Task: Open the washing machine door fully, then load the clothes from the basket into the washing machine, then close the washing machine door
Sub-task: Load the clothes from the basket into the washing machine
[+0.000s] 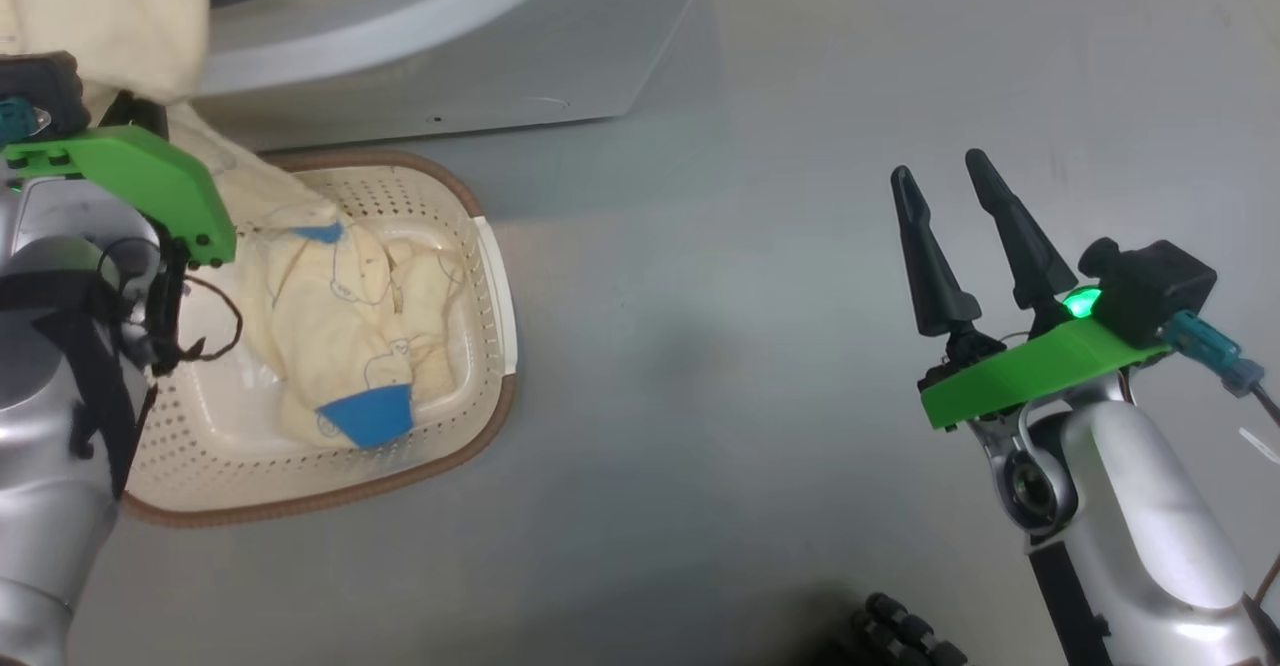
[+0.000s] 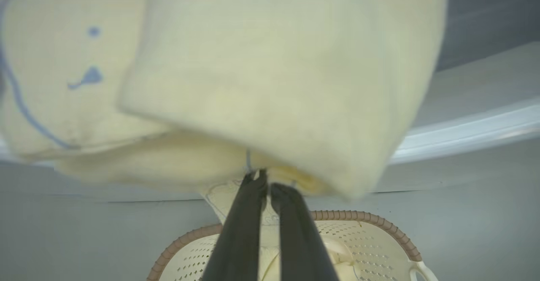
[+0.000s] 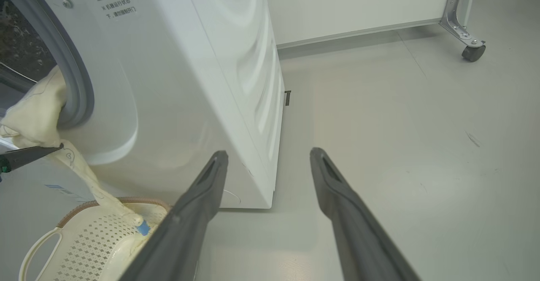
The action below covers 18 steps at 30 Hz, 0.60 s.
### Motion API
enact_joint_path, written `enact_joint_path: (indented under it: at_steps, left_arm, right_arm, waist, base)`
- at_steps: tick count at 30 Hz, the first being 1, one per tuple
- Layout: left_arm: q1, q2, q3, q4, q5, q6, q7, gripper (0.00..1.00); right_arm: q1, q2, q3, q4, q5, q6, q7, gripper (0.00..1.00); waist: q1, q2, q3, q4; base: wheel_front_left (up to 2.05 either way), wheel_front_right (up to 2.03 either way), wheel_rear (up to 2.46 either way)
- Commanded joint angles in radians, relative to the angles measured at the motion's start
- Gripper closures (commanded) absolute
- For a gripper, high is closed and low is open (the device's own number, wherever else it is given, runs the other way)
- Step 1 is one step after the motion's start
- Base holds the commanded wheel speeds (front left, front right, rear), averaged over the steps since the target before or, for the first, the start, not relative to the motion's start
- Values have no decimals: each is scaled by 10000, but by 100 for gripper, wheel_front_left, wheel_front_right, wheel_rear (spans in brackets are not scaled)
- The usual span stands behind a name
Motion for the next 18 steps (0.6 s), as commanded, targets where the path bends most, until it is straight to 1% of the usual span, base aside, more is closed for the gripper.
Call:
enact_joint_path:
  at_steps: [1,6,10,14,18]
  left_arm:
    - [4,582,262,-385,-83,-4,82,100]
    - [165,1270,321,-1884,-153,208,979,100]
    - [234,2010,462,-3477,-117,596,1753,100]
    - [220,2702,736,-4781,-264,929,2640,100]
    - [-20,3193,1122,-5463,-662,1079,3471,100]
  right_arm:
    - [154,-77,83,-240,-107,37,-95,0]
    - [259,-77,17,-176,-121,37,-95,0]
    - [346,-77,20,-169,-76,37,-95,0]
    - [331,-77,130,-162,39,37,-95,0]
    - [251,-77,256,-195,224,37,-95,0]
  waist:
    - [0,0,-136,135]
    - [0,0,-386,310]
    - [0,0,-485,331]
    - [0,0,-479,178]
    - [0,0,-344,-87]
  base:
    - [0,0,0]
    - [0,0,0]
    - [0,0,0]
    - [0,0,0]
    - [0,0,0]
